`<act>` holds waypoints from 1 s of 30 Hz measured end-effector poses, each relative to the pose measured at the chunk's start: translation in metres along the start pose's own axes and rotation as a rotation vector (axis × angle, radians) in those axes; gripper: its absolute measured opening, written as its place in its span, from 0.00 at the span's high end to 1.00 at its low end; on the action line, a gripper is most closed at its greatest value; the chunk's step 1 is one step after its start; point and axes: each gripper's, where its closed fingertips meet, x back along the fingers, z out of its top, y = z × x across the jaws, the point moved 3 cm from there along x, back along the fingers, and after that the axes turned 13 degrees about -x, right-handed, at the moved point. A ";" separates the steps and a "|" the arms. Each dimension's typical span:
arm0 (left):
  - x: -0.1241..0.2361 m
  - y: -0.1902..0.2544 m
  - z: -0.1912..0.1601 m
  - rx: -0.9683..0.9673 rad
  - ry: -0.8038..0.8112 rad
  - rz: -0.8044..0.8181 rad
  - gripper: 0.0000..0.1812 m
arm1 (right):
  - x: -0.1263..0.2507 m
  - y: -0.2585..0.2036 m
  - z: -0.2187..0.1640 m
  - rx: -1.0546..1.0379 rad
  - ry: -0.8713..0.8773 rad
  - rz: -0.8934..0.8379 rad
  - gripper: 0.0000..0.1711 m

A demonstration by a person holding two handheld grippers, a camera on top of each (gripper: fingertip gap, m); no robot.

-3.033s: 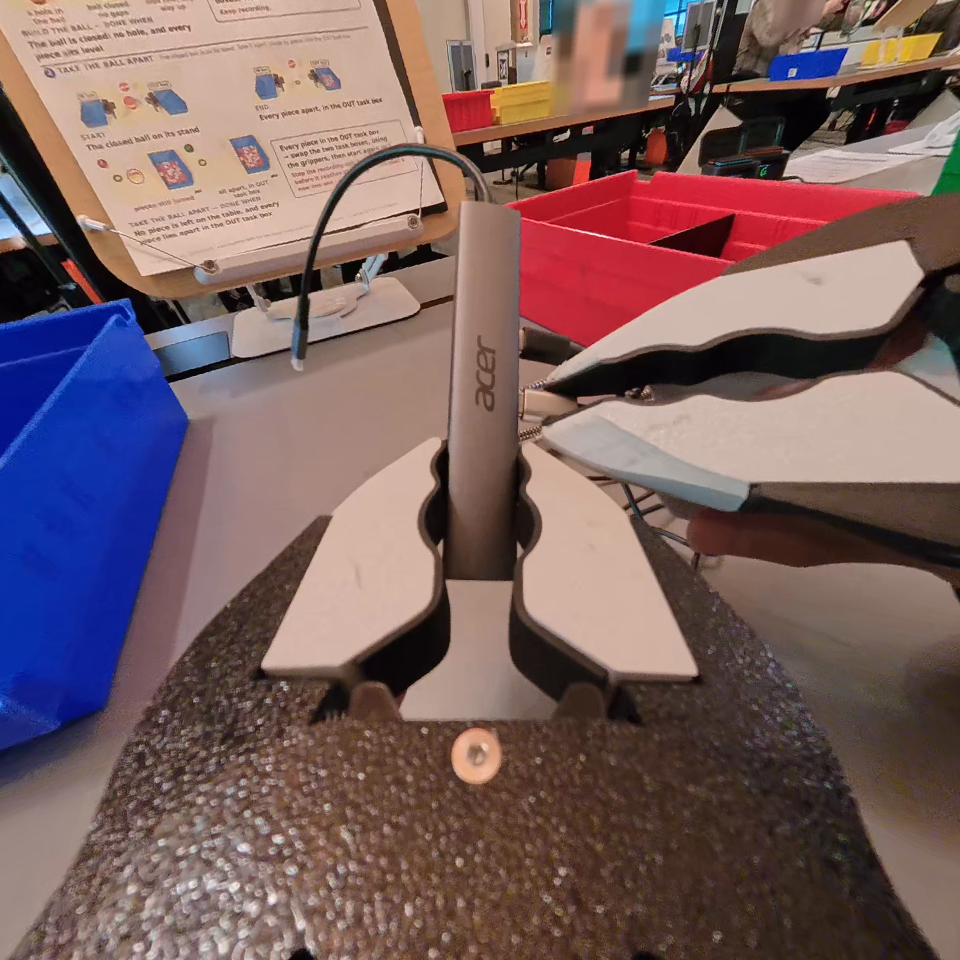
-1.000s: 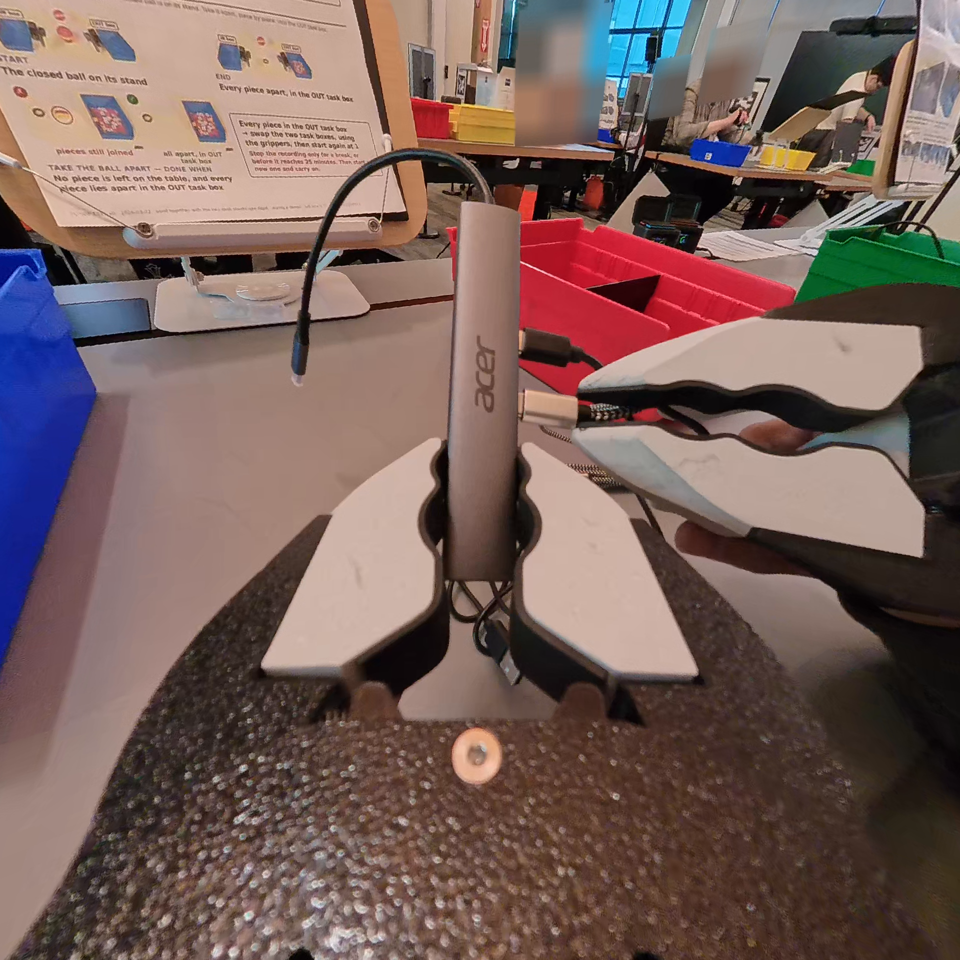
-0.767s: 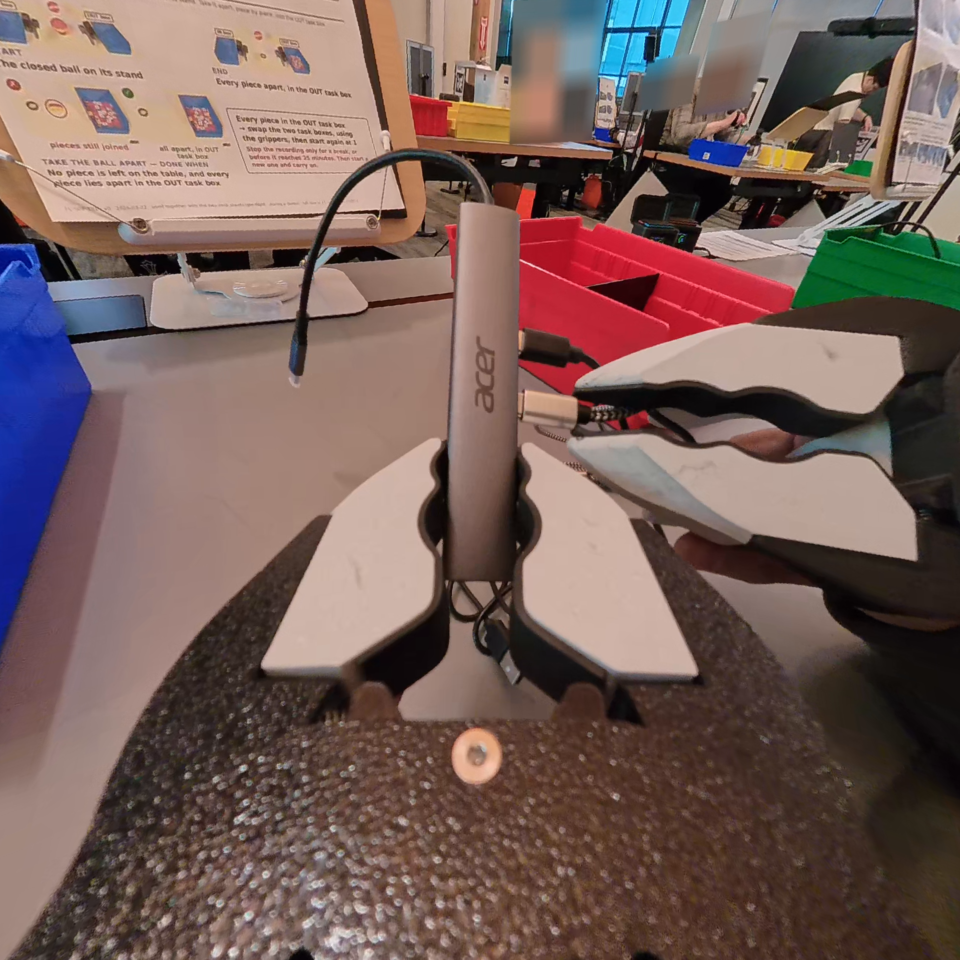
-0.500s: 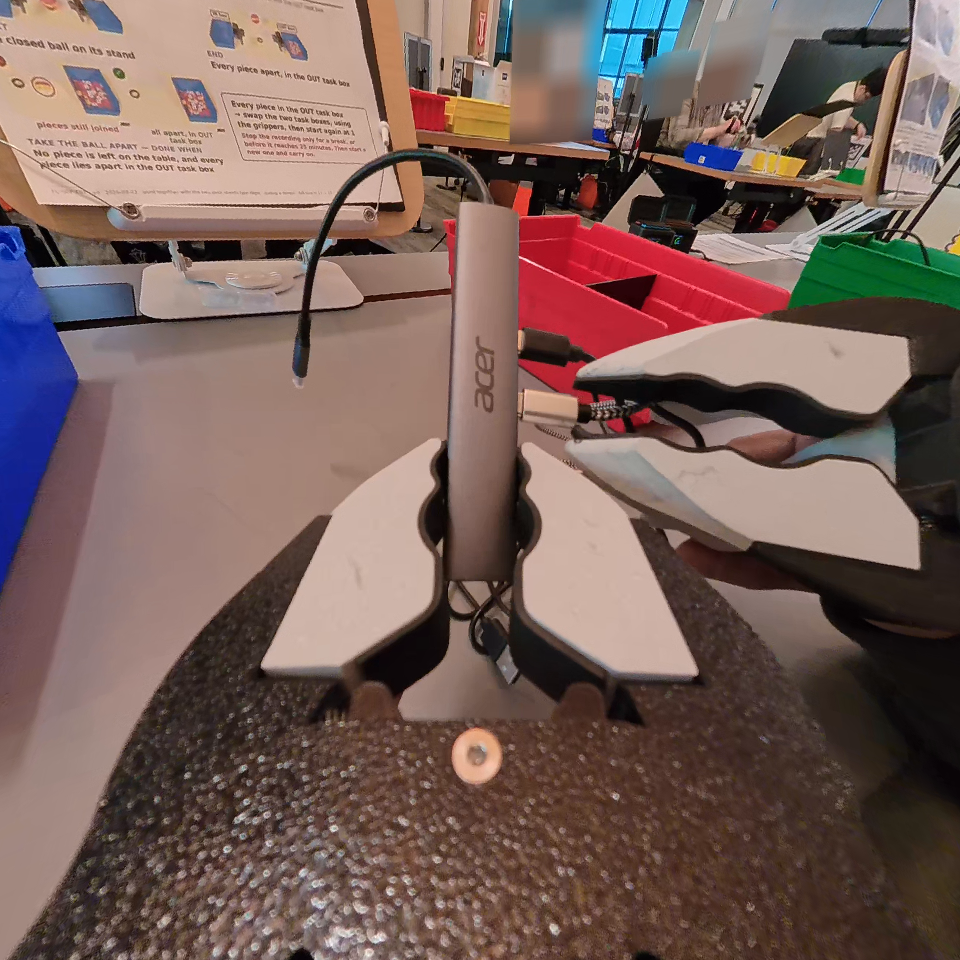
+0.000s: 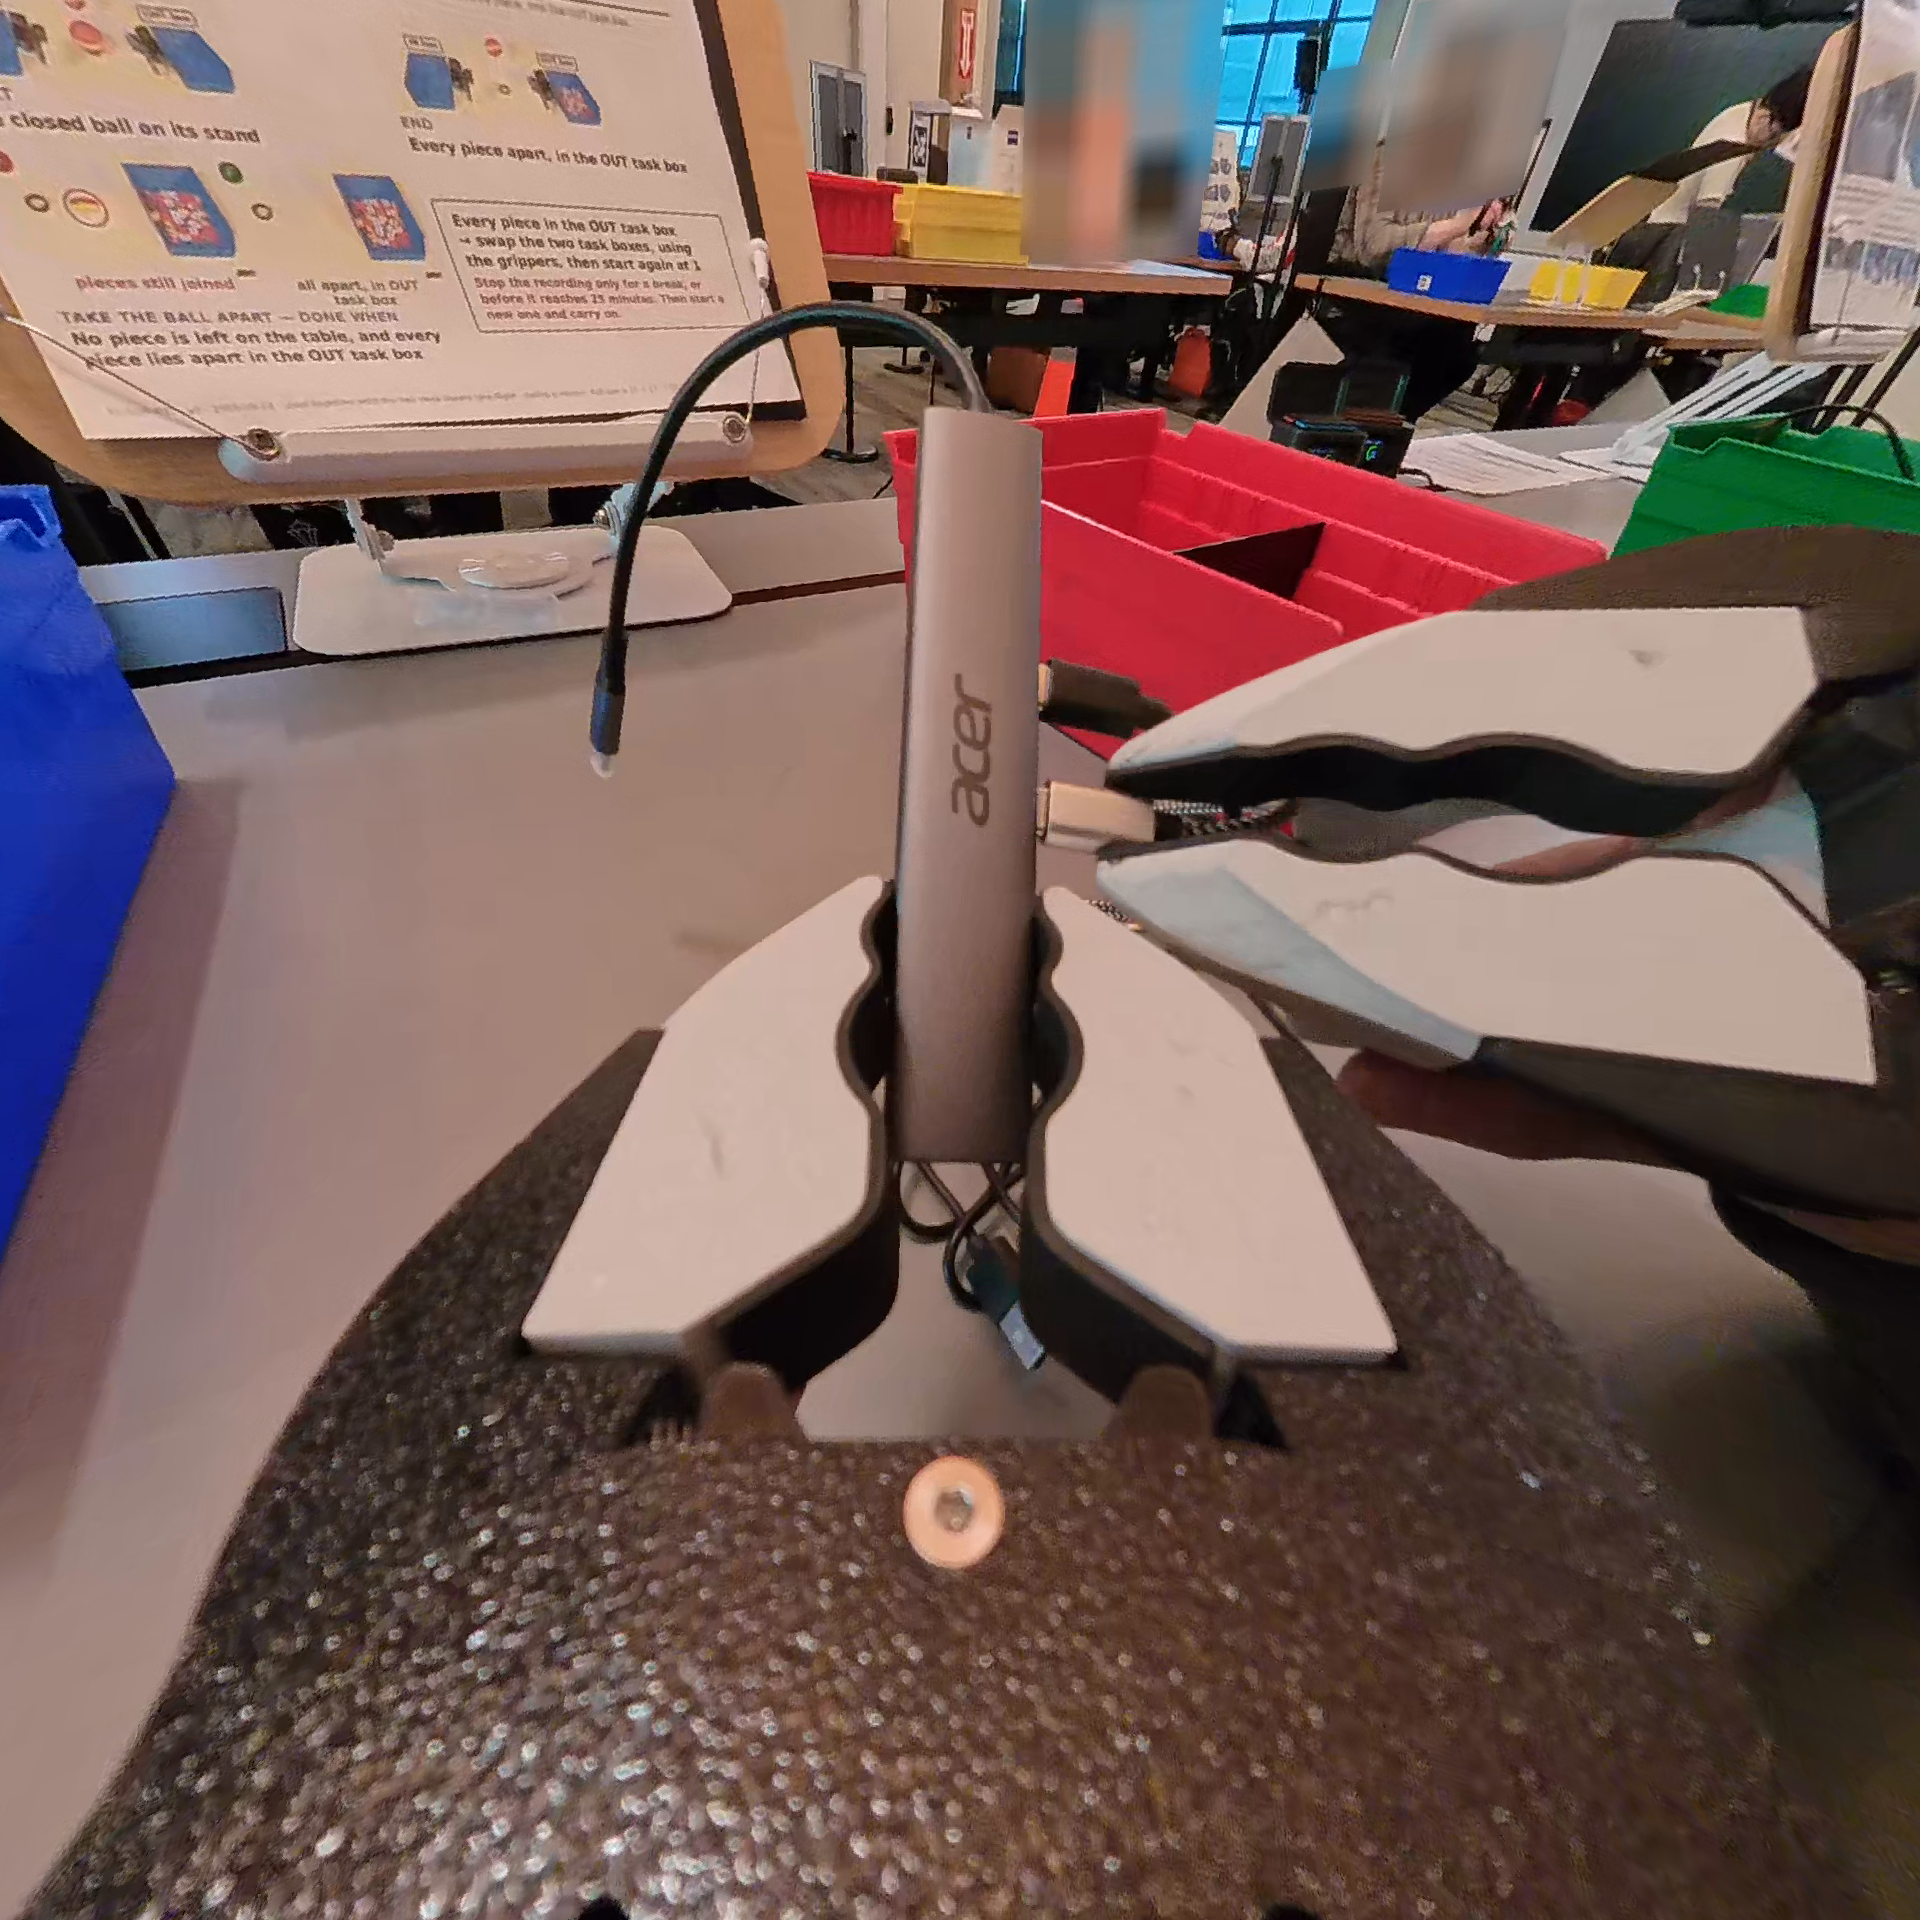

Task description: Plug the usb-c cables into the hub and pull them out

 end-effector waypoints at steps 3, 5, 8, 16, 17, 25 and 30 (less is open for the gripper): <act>0.000 0.001 0.001 0.018 0.015 -0.020 0.88 | 0.000 0.000 0.001 0.012 0.016 0.003 0.93; -0.001 0.001 0.000 0.043 0.014 -0.037 0.88 | 0.000 0.000 0.000 0.015 0.027 0.008 0.93; -0.002 0.002 -0.003 0.126 0.028 -0.080 0.88 | -0.001 0.000 -0.002 0.026 0.038 0.015 0.94; -0.001 -0.001 -0.004 0.157 0.051 -0.037 0.88 | -0.003 -0.002 -0.004 0.060 0.026 -0.029 0.93; -0.001 -0.001 -0.003 0.161 0.059 -0.041 0.88 | -0.003 -0.002 -0.003 0.063 0.022 -0.029 0.93; 0.000 -0.002 0.000 0.136 0.074 -0.047 0.88 | -0.002 0.000 0.000 -0.020 0.020 0.019 0.93; -0.001 -0.003 0.000 0.158 0.080 -0.058 0.88 | -0.003 0.001 0.001 -0.027 0.019 0.025 0.93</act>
